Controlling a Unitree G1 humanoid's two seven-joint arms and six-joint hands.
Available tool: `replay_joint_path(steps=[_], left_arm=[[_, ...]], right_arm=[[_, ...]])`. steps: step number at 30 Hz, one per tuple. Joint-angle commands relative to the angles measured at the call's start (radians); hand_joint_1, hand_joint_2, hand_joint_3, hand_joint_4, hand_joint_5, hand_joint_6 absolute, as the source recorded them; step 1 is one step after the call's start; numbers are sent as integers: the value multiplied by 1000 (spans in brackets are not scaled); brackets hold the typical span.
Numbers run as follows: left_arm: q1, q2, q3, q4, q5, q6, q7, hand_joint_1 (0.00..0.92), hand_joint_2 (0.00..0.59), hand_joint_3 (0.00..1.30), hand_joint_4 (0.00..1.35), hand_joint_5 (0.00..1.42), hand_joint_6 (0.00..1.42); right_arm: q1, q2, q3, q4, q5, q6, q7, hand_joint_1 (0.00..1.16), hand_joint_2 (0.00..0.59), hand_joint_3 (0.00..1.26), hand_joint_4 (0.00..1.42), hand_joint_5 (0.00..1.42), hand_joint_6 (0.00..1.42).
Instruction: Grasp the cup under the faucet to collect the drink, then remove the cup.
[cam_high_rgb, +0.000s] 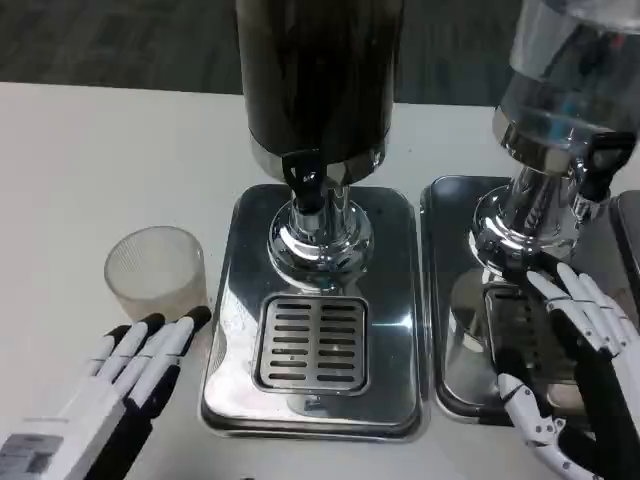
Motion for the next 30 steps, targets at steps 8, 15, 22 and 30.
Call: replay_joint_path(steps=[8, 15, 22, 30], left_arm=[[2, 16, 13, 43, -56, -3, -18, 0, 64, 0, 0, 0, 0], [15, 8, 35, 56, -86, -21, 5, 0, 64, 0, 0, 0, 0], [36, 3, 42, 63, -109, -46, 14, 0, 64, 0, 0, 0, 0], [32, -25, 70, 135, -135, -178, 117, 0, 63, 0, 0, 0, 0]], right_arm=[[12, 7, -4, -14, -5, -1, 13, 251, 436, 197, 81, 72, 94], [15, 10, -3, -10, 2, -1, 15, 251, 436, 197, 85, 72, 95], [20, 7, -5, -15, 7, -2, 22, 251, 436, 197, 86, 72, 95], [32, 17, -3, -18, 16, -1, 30, 251, 436, 197, 86, 72, 95]])
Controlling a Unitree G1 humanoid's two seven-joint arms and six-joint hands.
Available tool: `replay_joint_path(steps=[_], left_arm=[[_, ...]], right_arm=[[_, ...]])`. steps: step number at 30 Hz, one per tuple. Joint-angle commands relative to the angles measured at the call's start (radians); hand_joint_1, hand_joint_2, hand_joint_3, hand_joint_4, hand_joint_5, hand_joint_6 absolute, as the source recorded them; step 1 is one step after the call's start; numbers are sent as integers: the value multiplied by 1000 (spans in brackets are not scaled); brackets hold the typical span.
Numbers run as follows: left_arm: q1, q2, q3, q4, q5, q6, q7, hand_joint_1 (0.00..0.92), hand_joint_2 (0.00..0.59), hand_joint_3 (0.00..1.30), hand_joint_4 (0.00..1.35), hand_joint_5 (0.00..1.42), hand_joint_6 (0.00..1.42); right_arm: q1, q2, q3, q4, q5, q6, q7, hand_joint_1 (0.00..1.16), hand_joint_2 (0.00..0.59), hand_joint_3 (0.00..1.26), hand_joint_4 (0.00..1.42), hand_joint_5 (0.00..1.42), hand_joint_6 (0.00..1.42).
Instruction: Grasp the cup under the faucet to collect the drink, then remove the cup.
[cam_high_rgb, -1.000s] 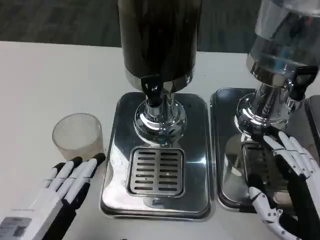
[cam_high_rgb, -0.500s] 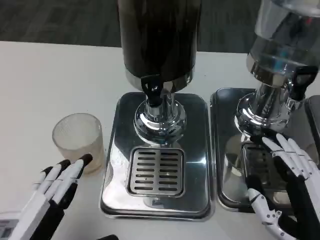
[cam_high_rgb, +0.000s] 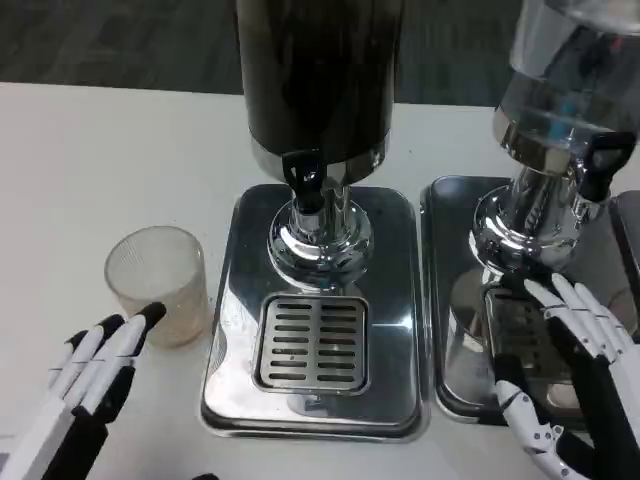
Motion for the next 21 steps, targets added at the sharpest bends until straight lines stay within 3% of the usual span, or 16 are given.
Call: replay_joint_path(steps=[1, 9, 21], left_arm=[[-8, -14, 17, 50, -33, -73, 50, 0, 62, 0, 0, 0, 0], [-103, -32, 66, 199, -149, -164, 94, 0, 47, 0, 0, 0, 11], [-243, -9, 95, 349, -223, -127, 63, 0, 21, 0, 0, 0, 121]], right_arm=[[13, 11, -3, -15, 1, -1, 5, 251, 436, 197, 86, 72, 95], [7, 19, 1, -13, 1, -1, 13, 252, 436, 197, 93, 73, 95], [-13, 32, 10, -6, -1, -2, 19, 252, 436, 197, 121, 84, 98]])
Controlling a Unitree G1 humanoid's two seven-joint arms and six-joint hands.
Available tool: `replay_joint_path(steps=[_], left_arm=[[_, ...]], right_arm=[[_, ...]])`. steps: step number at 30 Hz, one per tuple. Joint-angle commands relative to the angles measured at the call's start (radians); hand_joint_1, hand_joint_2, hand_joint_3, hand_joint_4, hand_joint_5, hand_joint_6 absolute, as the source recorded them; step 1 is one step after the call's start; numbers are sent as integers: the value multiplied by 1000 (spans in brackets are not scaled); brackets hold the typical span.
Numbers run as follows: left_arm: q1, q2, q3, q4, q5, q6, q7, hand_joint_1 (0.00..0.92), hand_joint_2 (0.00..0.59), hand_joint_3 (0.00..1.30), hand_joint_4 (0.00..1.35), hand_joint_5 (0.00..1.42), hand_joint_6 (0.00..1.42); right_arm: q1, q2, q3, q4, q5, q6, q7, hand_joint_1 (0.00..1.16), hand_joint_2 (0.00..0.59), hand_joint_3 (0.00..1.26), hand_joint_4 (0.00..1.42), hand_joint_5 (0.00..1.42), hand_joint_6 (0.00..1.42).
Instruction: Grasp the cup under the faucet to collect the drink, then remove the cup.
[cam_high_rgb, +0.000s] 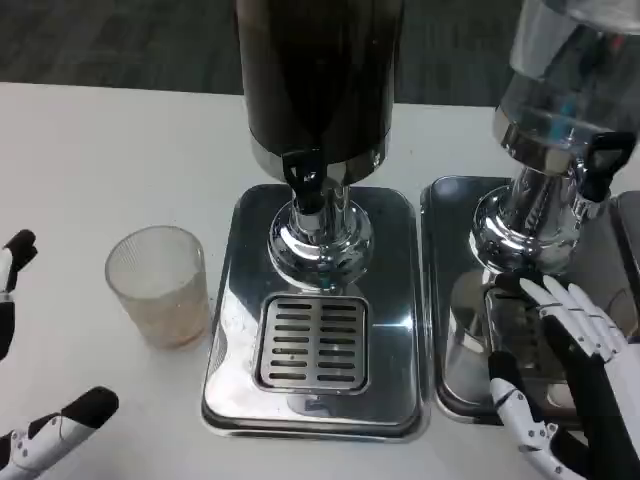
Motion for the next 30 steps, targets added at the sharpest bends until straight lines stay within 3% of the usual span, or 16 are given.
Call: replay_joint_path(steps=[1, 5, 13, 23, 30], left_arm=[[-56, 19, 6, 65, -27, 24, -17, 0, 20, 0, 0, 0, 122], [-128, 38, -4, 142, -22, 34, -16, 2, 13, 0, 0, 0, 178], [-218, 72, -30, 268, -4, 38, -9, 17, 10, 0, 0, 0, 153], [-374, 140, -109, 515, 23, 7, 3, 28, 10, 0, 0, 0, 145], [-461, 159, -170, 650, 20, -12, 1, 41, 8, 0, 0, 0, 172]], right_arm=[[-12, 6, 8, -3, -2, -2, 6, 252, 436, 197, 123, 85, 98], [-22, 11, 19, -2, -6, 1, 8, 252, 436, 201, 137, 86, 109], [-41, 24, 44, 11, -9, -4, 3, 252, 436, 209, 151, 96, 112], [-71, 35, 72, 20, -17, 3, 8, 252, 436, 217, 173, 110, 123], [-81, 42, 83, 25, -19, 5, 7, 252, 436, 219, 176, 119, 126]])
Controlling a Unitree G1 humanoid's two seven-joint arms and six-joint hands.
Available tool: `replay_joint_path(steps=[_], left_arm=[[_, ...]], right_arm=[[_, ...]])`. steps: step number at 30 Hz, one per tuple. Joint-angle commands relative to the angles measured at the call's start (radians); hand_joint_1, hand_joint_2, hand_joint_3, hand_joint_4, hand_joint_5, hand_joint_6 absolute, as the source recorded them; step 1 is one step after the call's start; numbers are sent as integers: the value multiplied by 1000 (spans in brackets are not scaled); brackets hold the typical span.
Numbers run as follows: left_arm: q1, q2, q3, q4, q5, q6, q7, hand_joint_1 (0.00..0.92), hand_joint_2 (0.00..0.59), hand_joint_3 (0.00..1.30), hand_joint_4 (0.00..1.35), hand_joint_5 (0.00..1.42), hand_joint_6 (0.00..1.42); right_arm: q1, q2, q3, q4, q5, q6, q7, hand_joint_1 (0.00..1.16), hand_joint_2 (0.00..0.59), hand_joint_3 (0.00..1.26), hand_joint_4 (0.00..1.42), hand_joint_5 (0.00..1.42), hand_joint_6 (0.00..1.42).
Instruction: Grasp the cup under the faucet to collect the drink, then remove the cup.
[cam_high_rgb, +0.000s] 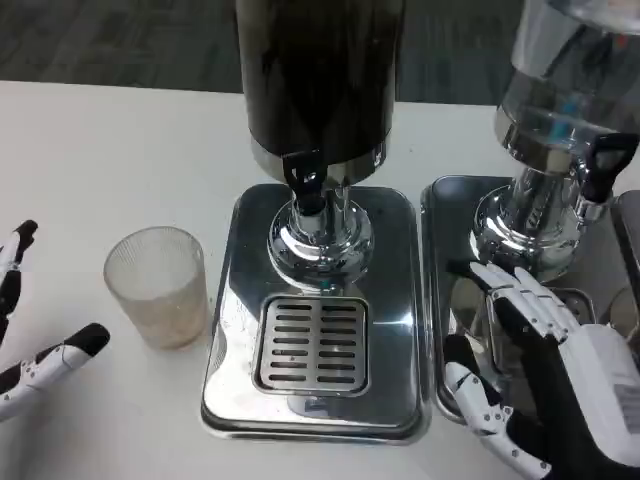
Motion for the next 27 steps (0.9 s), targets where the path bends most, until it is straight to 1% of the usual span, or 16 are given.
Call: replay_joint_path(steps=[1, 4, 7, 9, 12, 15, 27], left_arm=[[-45, 26, -36, 67, 6, -17, 3, 42, 7, 0, 0, 0, 182], [-75, 33, -62, 107, 21, -20, 14, 46, 6, 0, 0, 0, 186], [-97, 38, -83, 134, 26, -21, 27, 135, 20, 0, 0, 0, 195], [-115, 40, -98, 154, 30, -17, 35, 172, 20, 0, 0, 1, 209], [-142, 44, -121, 181, 38, -14, 46, 204, 19, 0, 0, 2, 214], [-168, 46, -141, 200, 54, -12, 58, 221, 16, 0, 0, 11, 216], [-257, 44, -207, 292, 44, -10, 37, 228, 19, 0, 0, 14, 232]], right_arm=[[-10, 4, 6, 13, -3, 4, 1, 252, 436, 219, 177, 119, 126], [-11, 6, 10, 13, -6, 5, -1, 252, 436, 219, 181, 121, 127], [-13, 8, 11, 13, -8, 5, -4, 252, 436, 223, 184, 123, 127], [-15, 9, 13, 12, -10, 4, -5, 252, 436, 225, 185, 126, 127], [-20, 8, 15, 13, -10, 1, -6, 252, 436, 227, 187, 132, 138], [-24, 7, 16, 14, -10, -1, -6, 252, 436, 228, 189, 133, 142], [-21, 11, 17, 18, -10, -1, -13, 252, 436, 237, 197, 133, 146]])
